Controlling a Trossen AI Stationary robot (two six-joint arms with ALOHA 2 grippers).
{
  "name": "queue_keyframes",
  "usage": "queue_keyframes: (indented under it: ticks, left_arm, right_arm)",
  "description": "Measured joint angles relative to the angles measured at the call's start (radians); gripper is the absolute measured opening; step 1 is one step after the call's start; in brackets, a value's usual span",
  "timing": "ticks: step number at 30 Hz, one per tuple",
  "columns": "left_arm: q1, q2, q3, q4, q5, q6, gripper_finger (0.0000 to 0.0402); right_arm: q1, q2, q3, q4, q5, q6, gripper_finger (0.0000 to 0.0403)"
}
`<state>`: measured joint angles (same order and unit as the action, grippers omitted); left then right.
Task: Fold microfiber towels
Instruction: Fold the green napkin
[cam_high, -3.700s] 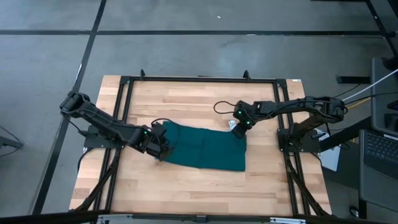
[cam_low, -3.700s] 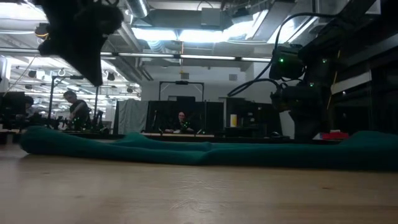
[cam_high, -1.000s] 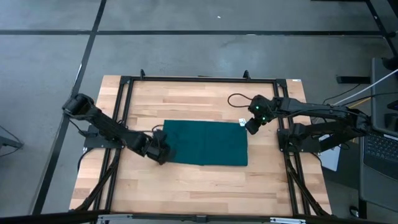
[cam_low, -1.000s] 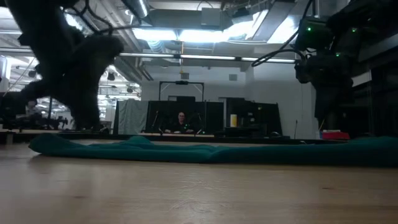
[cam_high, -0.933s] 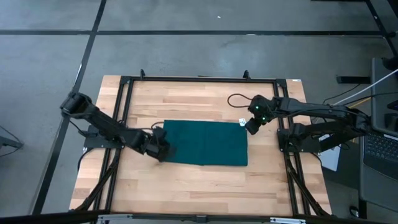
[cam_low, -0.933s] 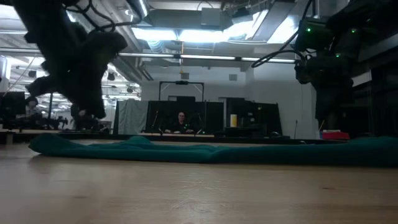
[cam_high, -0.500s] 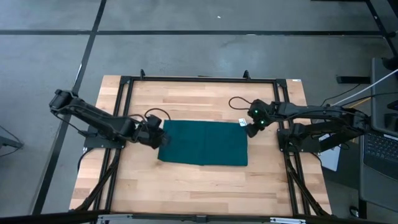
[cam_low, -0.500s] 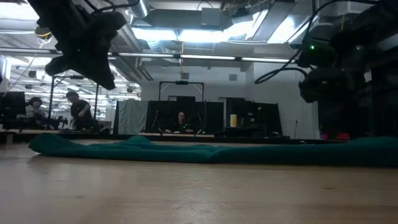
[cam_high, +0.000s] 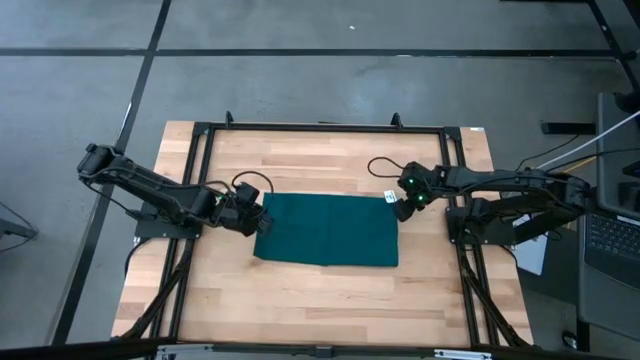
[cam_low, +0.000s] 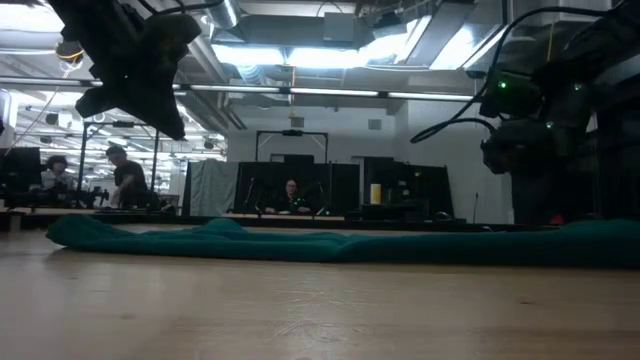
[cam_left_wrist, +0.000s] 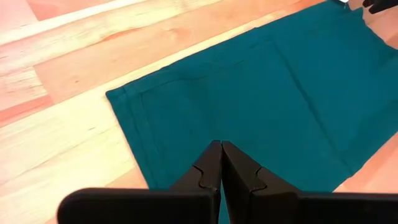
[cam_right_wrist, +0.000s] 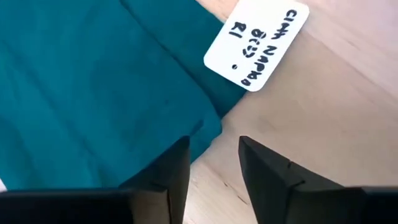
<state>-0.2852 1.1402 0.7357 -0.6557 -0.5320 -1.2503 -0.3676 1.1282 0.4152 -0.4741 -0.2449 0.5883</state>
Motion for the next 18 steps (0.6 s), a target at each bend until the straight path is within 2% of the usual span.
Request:
queue_keyframes:
  ticks: [10,16,18]
  left_arm:
    - [0.000,0.000,0.000,0.001,0.000,-0.001,0.0002]
    - [0.000,0.000,0.000,0.001,0.000,-0.003,0.0002]
    - [0.000,0.000,0.000,0.001,0.000,-0.003,0.0002]
  right_arm:
    - [0.000,0.016,-0.006,0.036,-0.009,-0.004,0.0078]
    - [0.000,0.016,-0.006,0.038,-0.015,-0.029,0.0011]
    - [0.000,0.016,-0.006,0.054,-0.021,-0.035,0.0009]
